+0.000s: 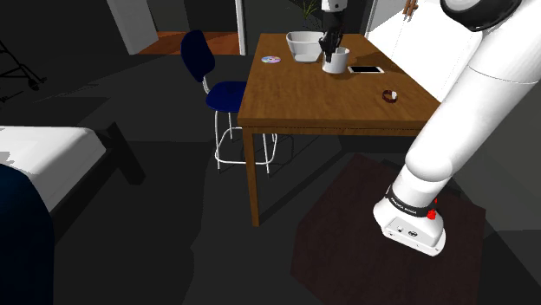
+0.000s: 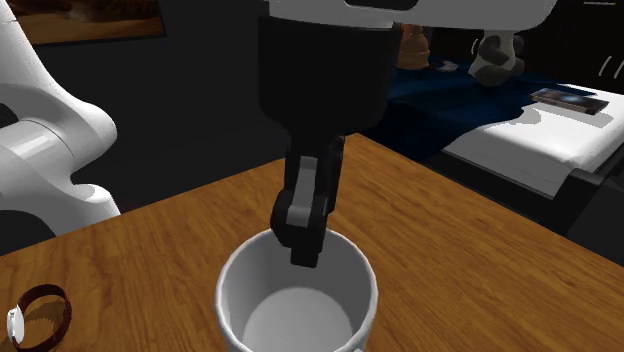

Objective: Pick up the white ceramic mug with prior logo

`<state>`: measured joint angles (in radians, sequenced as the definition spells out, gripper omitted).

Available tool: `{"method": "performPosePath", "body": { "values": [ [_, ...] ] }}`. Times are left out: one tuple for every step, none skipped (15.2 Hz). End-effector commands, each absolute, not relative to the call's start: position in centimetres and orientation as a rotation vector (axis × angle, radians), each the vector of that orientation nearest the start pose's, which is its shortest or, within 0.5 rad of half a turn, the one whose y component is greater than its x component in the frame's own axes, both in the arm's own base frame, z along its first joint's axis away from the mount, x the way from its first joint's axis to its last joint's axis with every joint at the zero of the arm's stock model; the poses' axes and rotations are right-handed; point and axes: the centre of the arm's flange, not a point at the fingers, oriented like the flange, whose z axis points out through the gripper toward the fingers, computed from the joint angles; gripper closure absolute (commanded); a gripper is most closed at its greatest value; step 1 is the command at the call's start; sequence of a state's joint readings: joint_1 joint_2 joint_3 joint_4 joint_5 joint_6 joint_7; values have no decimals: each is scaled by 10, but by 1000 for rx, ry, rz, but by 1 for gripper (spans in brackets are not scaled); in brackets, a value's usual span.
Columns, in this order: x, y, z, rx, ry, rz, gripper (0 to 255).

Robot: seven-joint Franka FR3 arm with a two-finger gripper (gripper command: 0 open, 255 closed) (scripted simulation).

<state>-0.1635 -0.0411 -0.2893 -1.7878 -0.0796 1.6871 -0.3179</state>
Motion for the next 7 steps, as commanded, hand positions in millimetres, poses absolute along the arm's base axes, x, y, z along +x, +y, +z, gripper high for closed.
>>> {"method": "performPosePath", "body": {
  "values": [
    [485, -247, 566, -3172, 195, 131, 255],
    [485, -247, 571, -3172, 195, 131, 255],
    [485, -247, 577, -3172, 195, 131, 255],
    [485, -247, 582, -3172, 195, 131, 255],
    [485, -247, 587, -3172, 195, 131, 255],
    [485, -247, 588, -3172, 195, 131, 255],
    [485, -247, 588, -3172, 195, 131, 255]
  ]
}}
